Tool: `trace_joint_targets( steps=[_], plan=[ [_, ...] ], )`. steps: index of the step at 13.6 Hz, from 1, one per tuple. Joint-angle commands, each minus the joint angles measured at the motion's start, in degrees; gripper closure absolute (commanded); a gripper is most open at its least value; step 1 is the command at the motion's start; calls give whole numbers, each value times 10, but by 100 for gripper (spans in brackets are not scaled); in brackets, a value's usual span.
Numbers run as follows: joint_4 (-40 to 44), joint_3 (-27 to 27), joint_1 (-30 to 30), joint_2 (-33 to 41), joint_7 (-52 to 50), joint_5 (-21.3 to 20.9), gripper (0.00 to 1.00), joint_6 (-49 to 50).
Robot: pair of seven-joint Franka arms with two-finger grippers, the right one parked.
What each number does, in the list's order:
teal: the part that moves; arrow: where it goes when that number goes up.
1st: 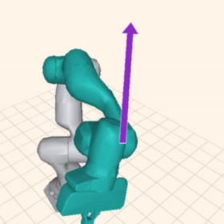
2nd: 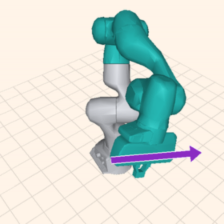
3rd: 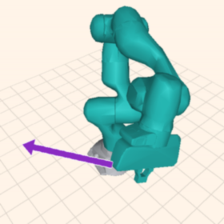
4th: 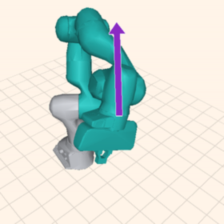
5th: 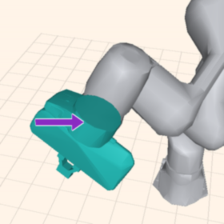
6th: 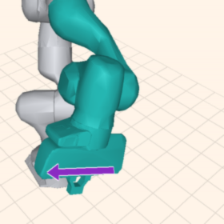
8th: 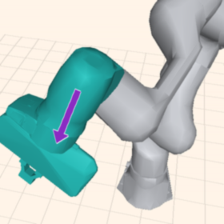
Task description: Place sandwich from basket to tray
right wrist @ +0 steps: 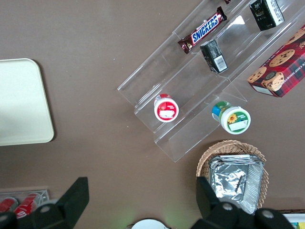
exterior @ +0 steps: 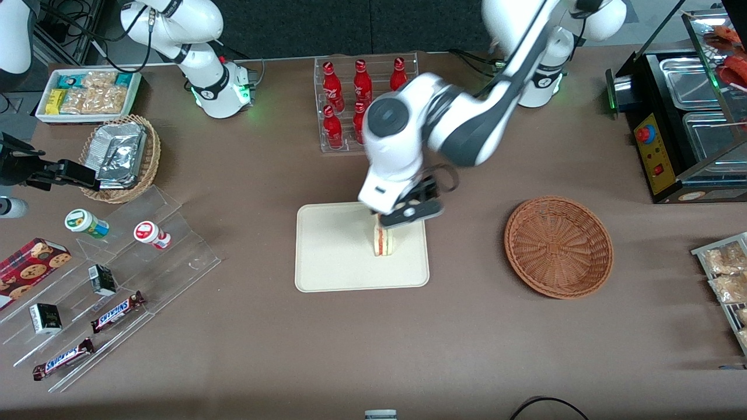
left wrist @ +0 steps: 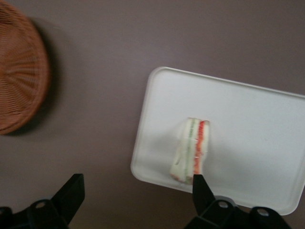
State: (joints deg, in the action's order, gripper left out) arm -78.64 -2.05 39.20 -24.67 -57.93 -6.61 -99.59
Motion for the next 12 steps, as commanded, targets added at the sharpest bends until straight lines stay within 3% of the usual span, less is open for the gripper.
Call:
trace_joint_targets(
  steps=[1,3,7,12],
  plan=[
    [-34,-3,-26,57,-2,6,0,44],
    [-55,-3,-72,108,4,4,0,65],
    [-150,-3,-168,230,145,7,0,77],
    [-193,-3,-330,307,388,64,0,106]
  ],
)
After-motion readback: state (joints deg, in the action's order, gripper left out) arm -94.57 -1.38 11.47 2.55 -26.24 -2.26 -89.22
